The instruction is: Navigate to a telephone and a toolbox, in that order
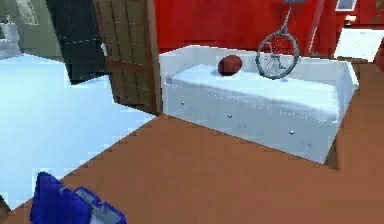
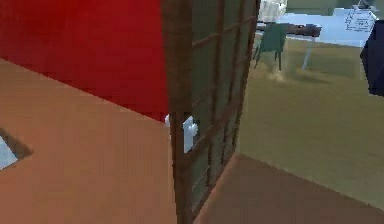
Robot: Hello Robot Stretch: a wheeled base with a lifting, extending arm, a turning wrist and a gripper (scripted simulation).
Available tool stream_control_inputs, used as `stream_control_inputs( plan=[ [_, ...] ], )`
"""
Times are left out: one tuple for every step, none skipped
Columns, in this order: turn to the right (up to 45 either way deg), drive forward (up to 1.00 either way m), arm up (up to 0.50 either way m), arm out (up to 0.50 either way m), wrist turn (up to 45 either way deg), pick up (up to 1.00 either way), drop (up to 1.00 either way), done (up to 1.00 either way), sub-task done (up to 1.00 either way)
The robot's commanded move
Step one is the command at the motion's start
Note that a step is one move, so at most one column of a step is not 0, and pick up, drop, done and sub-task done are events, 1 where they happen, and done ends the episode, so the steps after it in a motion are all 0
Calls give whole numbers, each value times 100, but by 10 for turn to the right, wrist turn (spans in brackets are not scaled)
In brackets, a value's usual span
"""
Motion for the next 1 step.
stream_control_inputs(
  plan=[
    [0,70,0,0,0,0,0,0,0]
  ],
)
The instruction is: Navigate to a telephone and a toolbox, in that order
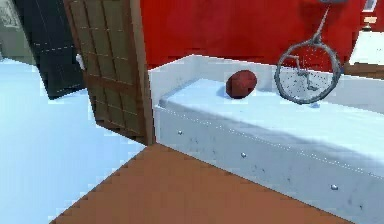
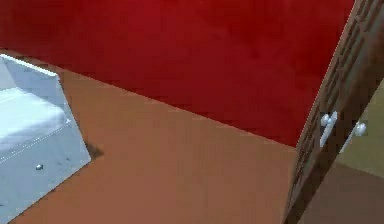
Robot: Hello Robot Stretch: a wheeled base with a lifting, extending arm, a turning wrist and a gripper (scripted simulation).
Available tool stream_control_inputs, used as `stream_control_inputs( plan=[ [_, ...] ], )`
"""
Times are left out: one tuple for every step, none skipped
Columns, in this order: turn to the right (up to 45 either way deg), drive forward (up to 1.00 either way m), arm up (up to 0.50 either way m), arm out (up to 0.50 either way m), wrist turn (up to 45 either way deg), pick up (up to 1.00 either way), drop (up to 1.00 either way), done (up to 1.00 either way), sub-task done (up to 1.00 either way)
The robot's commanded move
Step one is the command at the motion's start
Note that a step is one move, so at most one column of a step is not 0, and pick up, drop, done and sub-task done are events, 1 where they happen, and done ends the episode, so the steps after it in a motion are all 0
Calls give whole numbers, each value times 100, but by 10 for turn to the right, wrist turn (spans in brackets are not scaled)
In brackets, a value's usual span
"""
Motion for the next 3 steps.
stream_control_inputs(
  plan=[
    [300,0,0,0,0,0,0,0,0],
    [0,45,0,0,0,0,0,0,0],
    [-240,0,0,0,0,0,0,0,0]
  ],
)
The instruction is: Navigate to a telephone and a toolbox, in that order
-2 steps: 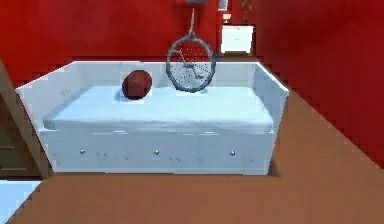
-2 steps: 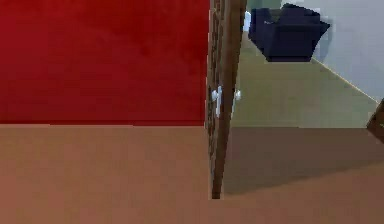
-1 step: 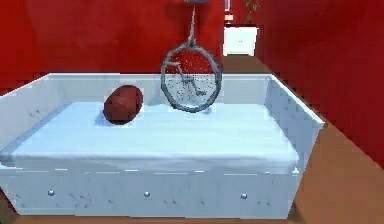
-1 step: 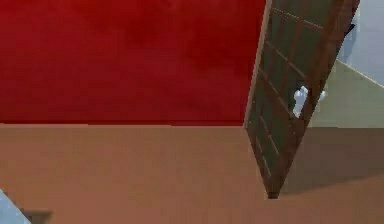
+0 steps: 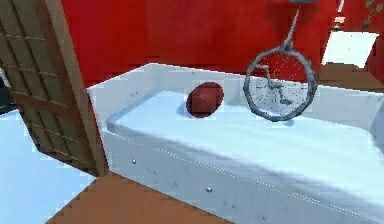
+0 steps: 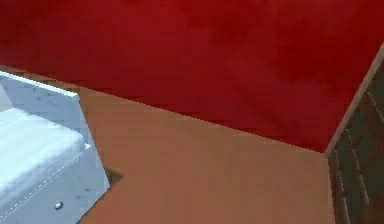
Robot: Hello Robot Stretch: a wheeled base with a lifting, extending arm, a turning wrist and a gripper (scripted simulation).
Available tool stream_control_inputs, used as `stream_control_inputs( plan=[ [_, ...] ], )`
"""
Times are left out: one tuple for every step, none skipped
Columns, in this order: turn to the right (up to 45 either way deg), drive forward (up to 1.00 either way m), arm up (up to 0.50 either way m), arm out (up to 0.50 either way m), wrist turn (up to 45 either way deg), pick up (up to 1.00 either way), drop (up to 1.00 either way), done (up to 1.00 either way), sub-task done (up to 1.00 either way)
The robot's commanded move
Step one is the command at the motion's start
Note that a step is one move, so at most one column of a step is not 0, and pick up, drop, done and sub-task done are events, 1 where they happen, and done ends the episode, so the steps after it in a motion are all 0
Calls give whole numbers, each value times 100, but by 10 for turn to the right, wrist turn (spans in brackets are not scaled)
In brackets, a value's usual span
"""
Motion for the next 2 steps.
stream_control_inputs(
  plan=[
    [0,30,0,0,0,0,0,0,0],
    [-450,0,0,0,0,0,0,0,0]
  ],
)
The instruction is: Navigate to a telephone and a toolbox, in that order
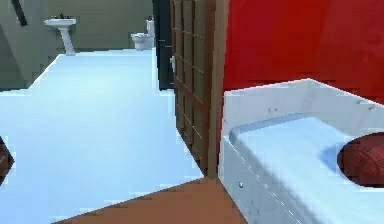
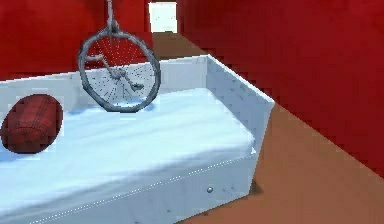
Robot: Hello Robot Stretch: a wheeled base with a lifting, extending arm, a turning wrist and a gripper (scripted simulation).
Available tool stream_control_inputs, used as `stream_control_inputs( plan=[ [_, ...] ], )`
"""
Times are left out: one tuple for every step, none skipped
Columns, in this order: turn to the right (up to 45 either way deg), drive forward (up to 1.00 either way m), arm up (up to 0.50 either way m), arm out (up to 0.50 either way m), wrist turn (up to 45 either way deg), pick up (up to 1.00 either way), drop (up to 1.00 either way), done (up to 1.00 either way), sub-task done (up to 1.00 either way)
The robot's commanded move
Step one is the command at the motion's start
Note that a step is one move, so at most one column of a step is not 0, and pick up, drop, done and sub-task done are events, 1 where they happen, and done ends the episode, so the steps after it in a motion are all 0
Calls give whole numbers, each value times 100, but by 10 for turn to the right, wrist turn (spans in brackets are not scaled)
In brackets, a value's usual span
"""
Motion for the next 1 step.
stream_control_inputs(
  plan=[
    [-180,0,0,0,0,0,0,0,0]
  ],
)
